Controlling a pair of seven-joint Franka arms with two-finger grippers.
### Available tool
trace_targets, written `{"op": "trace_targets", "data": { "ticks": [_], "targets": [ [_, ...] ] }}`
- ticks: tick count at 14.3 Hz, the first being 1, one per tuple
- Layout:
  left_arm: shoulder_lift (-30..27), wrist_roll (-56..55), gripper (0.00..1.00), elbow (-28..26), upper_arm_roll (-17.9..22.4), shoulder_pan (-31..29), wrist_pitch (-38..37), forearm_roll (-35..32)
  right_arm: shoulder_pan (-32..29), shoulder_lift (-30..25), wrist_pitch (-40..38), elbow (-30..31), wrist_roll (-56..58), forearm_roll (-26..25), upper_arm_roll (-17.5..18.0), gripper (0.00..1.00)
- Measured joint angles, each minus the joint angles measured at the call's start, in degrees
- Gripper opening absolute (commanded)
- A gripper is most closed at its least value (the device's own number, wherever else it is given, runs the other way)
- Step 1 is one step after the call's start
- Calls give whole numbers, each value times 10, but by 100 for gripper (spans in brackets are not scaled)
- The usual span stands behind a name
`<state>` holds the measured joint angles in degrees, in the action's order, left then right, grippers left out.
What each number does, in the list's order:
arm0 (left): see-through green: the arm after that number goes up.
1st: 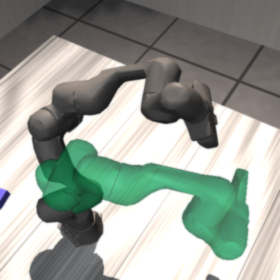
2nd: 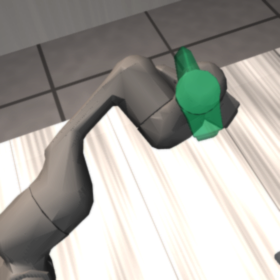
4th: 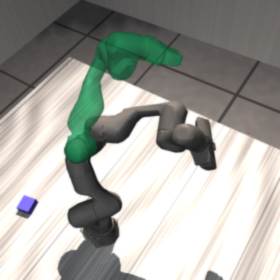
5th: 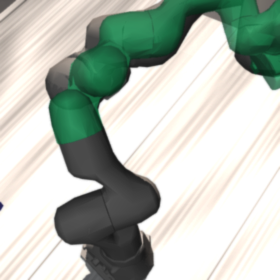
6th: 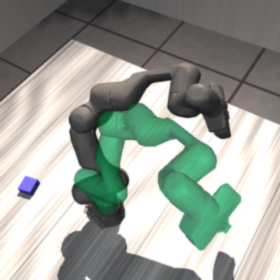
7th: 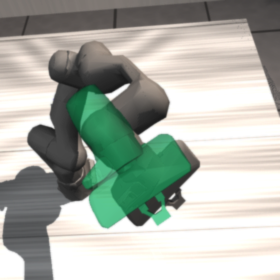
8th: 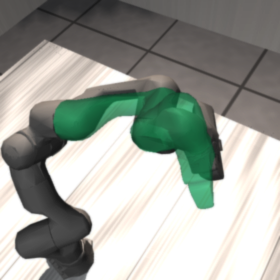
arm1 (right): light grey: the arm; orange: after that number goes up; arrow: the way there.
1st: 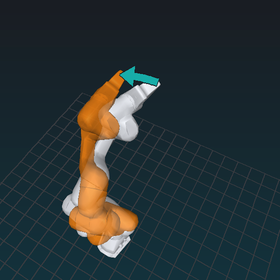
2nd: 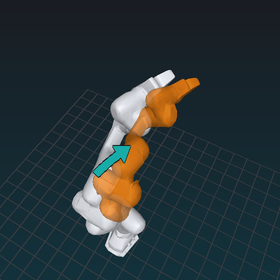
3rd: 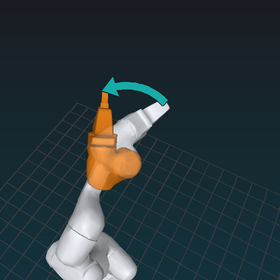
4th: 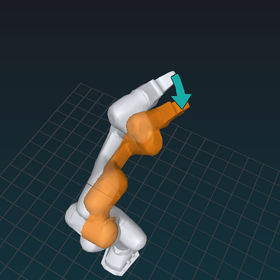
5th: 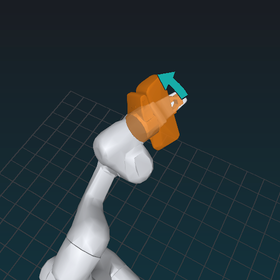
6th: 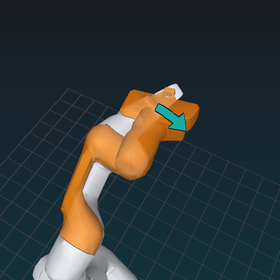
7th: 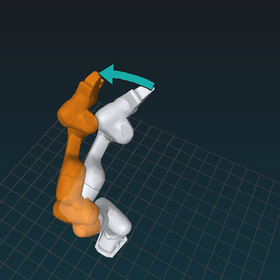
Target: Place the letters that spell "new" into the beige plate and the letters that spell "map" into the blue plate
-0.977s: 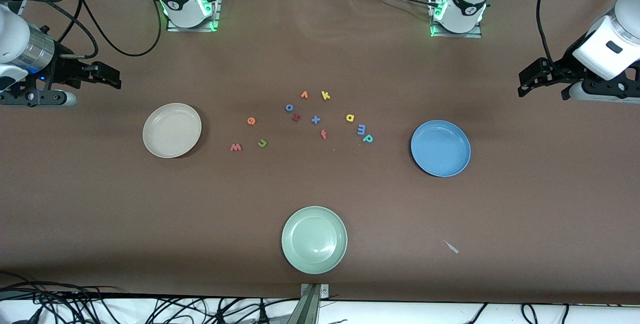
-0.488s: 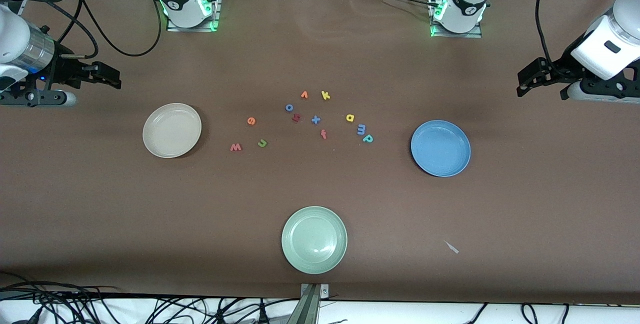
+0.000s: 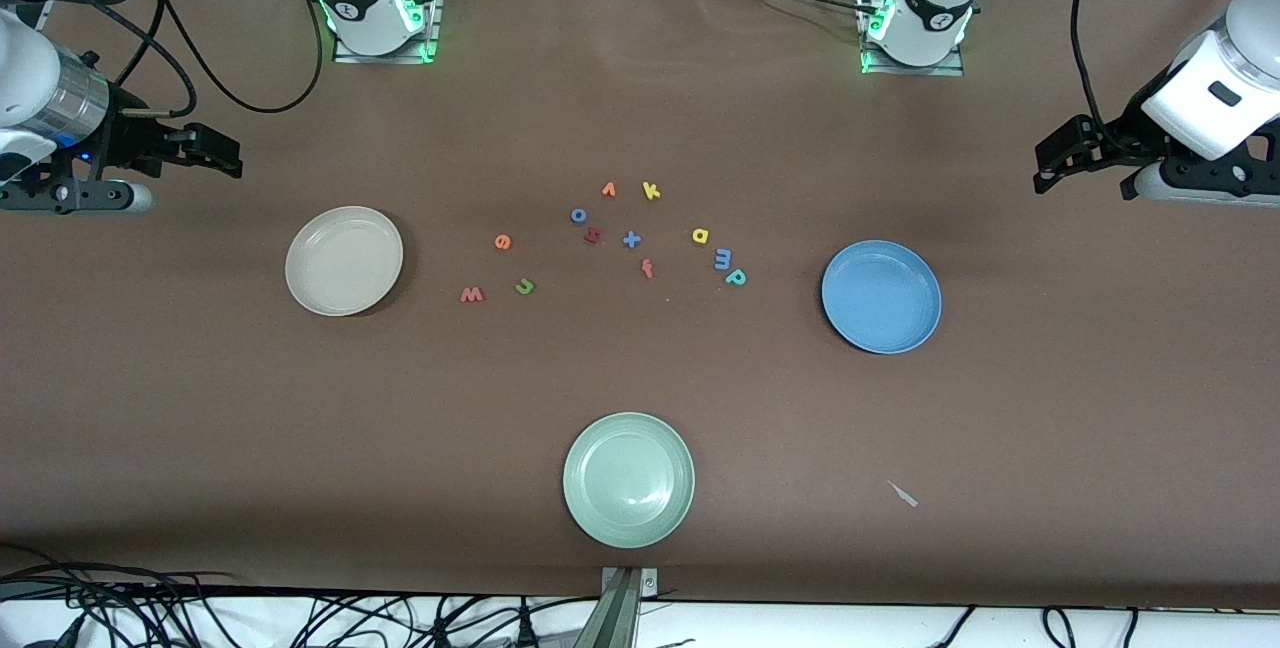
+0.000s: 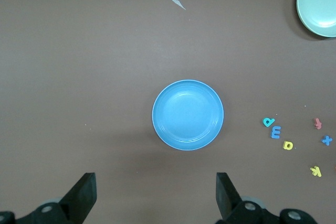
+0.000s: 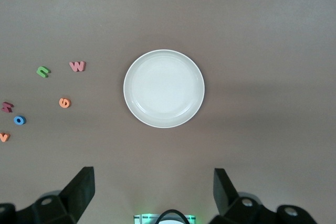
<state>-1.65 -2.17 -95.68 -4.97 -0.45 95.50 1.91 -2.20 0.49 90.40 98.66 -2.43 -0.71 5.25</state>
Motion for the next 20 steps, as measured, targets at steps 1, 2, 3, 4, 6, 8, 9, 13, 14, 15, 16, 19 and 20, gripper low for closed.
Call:
{"op": "trace_targets", "data": {
  "ticks": [1,2,3,4,6,8,9,13,14,15,16,19,20],
  "targets": [
    [0,0,100,0,0,0,0,0,0,0,0,0,0,0,0,100],
    [0,0,100,0,0,0,0,0,0,0,0,0,0,0,0,100],
    [0,0,100,0,0,0,0,0,0,0,0,0,0,0,0,100],
    [0,0,100,0,0,0,0,0,0,0,0,0,0,0,0,100],
    [0,0,100,0,0,0,0,0,0,0,0,0,0,0,0,100],
    [0,0,100,0,0,0,0,0,0,0,0,0,0,0,0,100],
    [0,0,100,0,0,0,0,0,0,0,0,0,0,0,0,100],
    [0,0,100,0,0,0,0,0,0,1,-1,0,0,0,0,100],
    [0,0,100,0,0,0,0,0,0,2,-1,0,0,0,0,100],
    [0,0,100,0,0,0,0,0,0,5,-2,1,0,0,0,100],
    [0,0,100,0,0,0,0,0,0,8,-2,1,0,1,0,100],
    [0,0,100,0,0,0,-1,0,5,22,-1,2,9,1,7,100],
    [1,0,100,0,0,0,-2,0,13,30,-1,1,17,0,14,100]
  ]
}}
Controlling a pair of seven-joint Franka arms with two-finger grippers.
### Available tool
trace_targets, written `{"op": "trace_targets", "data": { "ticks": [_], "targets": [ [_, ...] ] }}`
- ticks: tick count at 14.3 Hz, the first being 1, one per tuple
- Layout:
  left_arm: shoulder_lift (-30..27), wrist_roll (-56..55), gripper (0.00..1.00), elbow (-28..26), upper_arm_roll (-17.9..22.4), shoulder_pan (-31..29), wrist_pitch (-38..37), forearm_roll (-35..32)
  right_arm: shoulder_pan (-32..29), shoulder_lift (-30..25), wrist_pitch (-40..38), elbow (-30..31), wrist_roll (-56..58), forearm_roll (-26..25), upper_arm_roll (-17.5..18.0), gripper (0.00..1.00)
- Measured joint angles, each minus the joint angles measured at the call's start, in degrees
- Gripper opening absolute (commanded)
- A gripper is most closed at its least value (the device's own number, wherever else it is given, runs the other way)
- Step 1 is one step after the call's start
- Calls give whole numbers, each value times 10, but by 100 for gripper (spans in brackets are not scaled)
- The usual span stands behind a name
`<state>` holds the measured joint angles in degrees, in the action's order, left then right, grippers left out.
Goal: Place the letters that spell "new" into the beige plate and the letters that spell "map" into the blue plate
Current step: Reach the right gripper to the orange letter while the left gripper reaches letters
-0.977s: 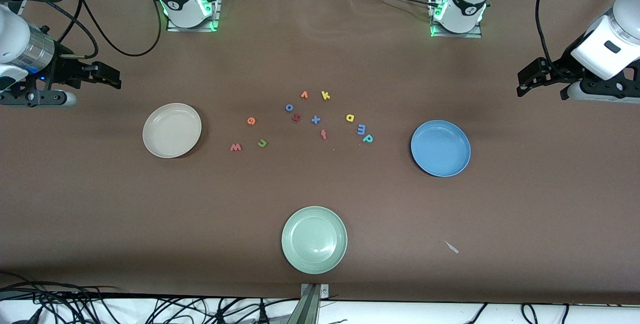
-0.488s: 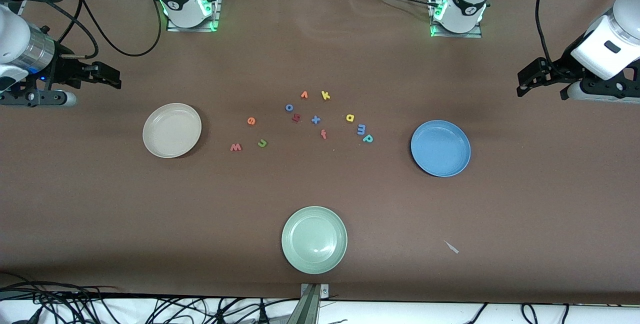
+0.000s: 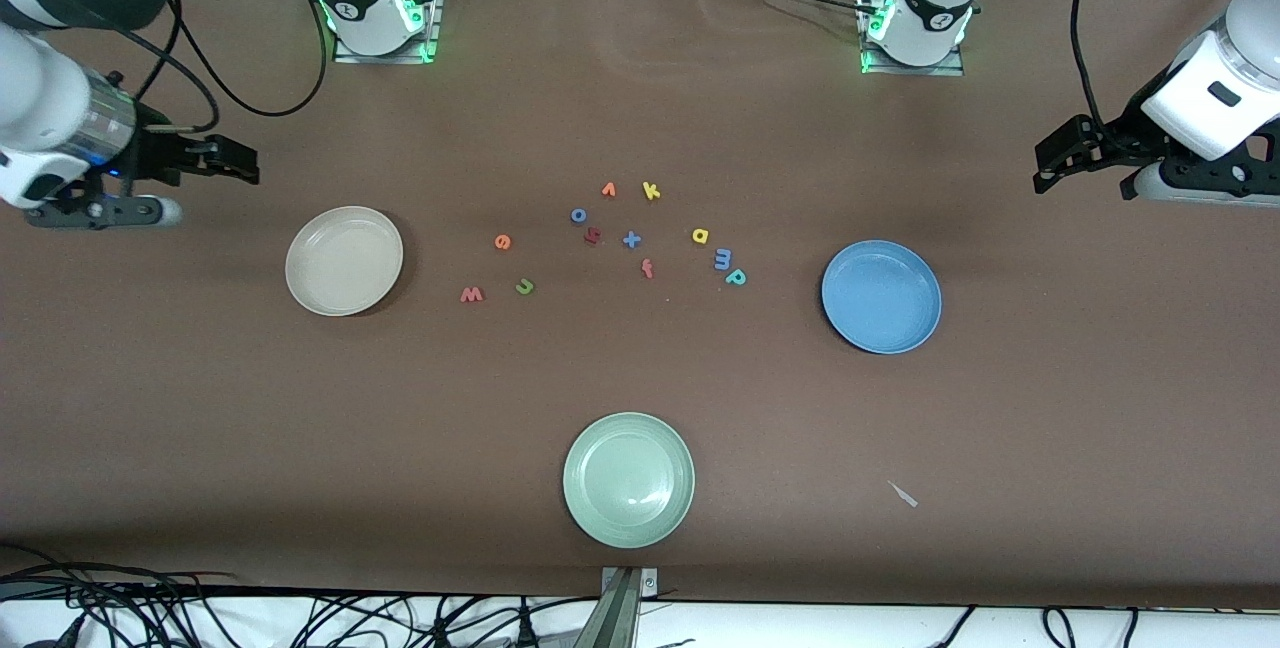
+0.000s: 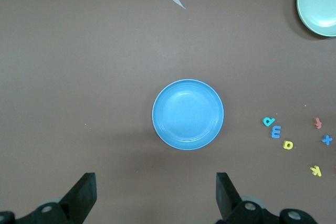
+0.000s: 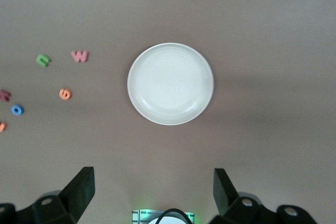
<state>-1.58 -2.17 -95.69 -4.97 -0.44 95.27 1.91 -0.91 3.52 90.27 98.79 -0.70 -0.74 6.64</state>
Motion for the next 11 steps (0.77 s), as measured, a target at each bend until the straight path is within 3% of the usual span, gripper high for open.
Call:
{"op": "trace_targets", "data": {
  "ticks": [6,11],
  "targets": [
    [12,0,100,-1,-4,6,-22,0,76,43,18,-3,-19,-3,20,100],
    [70,-29,100,-2,-37,37,-18,0,133,81,160,69,-135,-2,21,100]
  ]
}}
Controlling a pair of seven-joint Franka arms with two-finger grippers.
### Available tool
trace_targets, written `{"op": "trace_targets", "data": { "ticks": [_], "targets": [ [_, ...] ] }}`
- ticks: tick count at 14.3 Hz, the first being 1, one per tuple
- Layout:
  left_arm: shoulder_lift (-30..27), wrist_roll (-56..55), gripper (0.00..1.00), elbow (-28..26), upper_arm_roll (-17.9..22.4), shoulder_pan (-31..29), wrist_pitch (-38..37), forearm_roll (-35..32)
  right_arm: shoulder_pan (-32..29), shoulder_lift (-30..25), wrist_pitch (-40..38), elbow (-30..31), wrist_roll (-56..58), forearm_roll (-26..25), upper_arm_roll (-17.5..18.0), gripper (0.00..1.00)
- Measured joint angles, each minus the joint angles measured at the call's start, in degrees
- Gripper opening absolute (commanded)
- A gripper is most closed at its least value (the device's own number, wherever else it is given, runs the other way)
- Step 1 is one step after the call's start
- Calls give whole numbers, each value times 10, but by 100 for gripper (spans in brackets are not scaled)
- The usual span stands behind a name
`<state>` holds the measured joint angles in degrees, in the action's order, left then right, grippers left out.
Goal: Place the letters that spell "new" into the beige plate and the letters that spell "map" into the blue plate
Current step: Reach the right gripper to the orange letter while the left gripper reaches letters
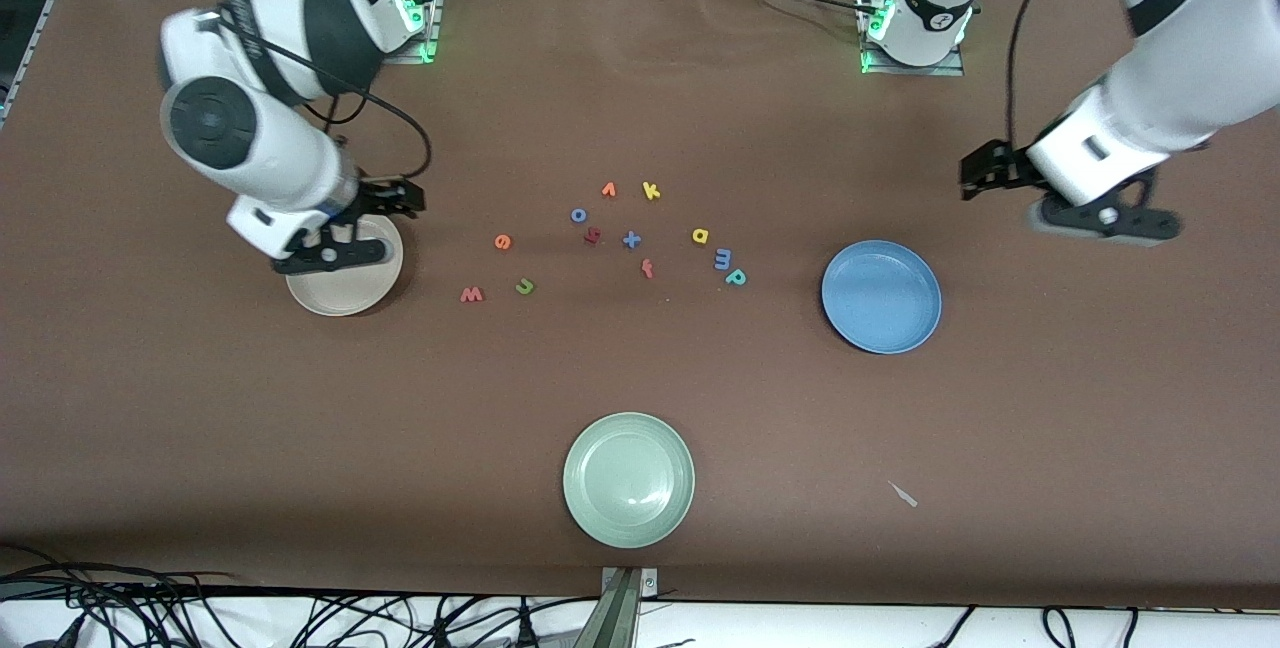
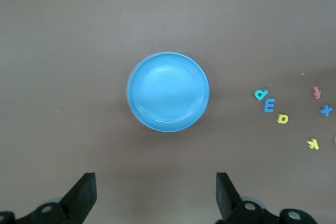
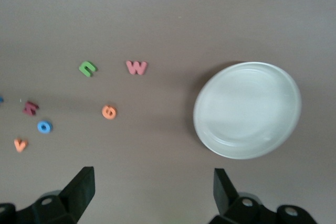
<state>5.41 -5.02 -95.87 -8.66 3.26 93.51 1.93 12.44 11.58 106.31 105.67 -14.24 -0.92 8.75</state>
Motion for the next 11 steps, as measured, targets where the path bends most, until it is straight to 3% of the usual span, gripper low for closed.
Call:
{"op": "trace_targets", "data": {
  "ticks": [6,11],
  "targets": [
    [100,-35,100,21,-18,64,29,0,60,11,221,156,-138,0,1,100],
    [139,-136,100,29,-17,68,54,5,86,39,334,216,-187,0,1,100]
  ]
}}
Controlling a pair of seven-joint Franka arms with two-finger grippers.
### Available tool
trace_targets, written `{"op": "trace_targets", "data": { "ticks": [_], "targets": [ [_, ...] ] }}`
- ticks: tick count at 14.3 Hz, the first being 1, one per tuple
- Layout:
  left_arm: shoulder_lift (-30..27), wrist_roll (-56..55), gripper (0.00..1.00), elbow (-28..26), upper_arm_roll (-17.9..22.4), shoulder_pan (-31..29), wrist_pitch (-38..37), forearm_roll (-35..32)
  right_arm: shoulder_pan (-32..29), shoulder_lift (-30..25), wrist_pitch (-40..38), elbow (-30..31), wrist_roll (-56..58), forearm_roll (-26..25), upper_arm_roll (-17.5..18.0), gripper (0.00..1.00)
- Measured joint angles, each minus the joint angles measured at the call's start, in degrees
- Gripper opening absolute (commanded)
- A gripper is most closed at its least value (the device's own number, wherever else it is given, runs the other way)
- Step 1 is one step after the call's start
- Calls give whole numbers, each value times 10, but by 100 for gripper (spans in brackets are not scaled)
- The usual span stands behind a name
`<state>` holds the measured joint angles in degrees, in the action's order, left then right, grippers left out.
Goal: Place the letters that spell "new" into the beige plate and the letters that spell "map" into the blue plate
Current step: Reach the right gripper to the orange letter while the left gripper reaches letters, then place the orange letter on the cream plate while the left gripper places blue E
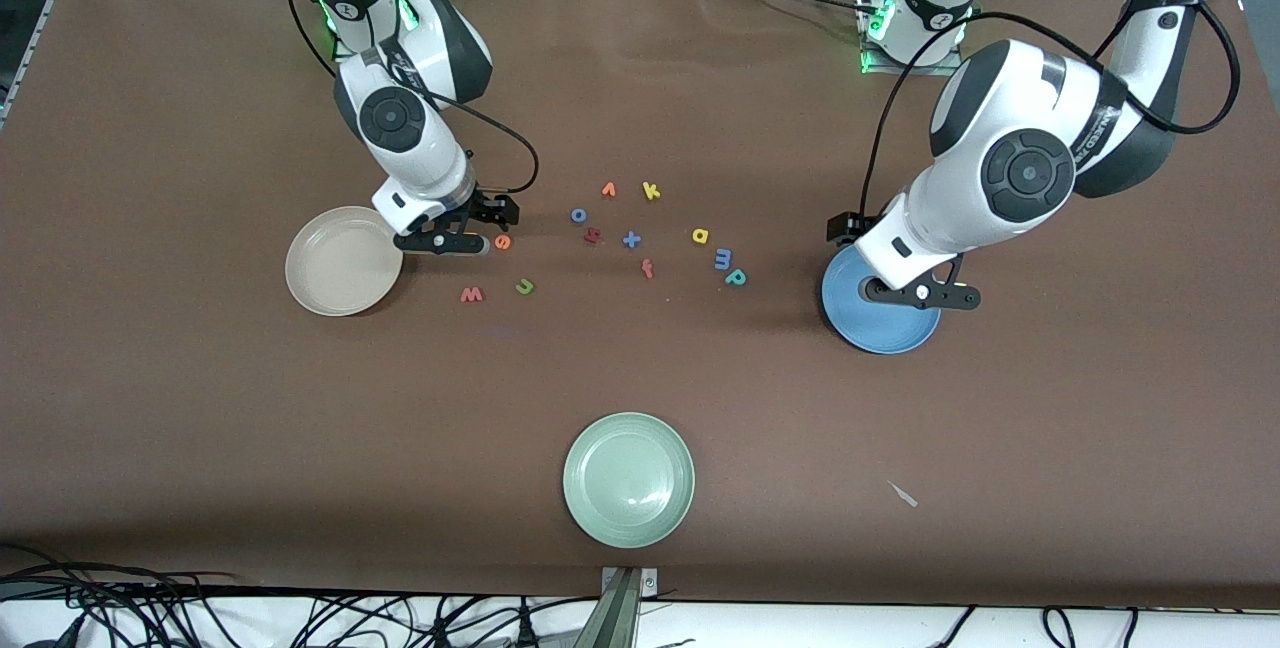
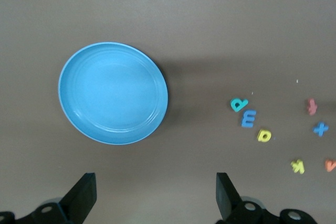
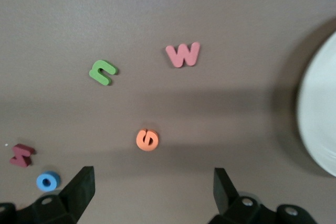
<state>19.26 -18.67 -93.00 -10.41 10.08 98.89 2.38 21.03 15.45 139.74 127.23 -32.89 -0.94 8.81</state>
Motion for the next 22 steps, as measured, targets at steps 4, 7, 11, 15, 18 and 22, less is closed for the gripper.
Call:
{"op": "trace_targets", "data": {
  "ticks": [4,7,11,15,18,22],
  "targets": [
    [56,-74,100,0,-7,34,28,12,3,36,57,13,-4,0,0,100],
    [114,-122,100,-1,-10,86,59,13,4,60,83,13,-4,0,0,98],
    [151,-252,94,-2,-11,150,81,13,4,81,106,13,-4,0,0,88],
    [171,-259,82,-9,-11,160,160,13,4,91,111,13,-4,0,0,68],
    [183,-231,83,-19,-10,159,182,13,5,91,112,13,-4,0,0,53],
    [184,-203,82,-66,-8,157,245,12,5,90,112,13,-4,0,-1,40]
  ]
}}
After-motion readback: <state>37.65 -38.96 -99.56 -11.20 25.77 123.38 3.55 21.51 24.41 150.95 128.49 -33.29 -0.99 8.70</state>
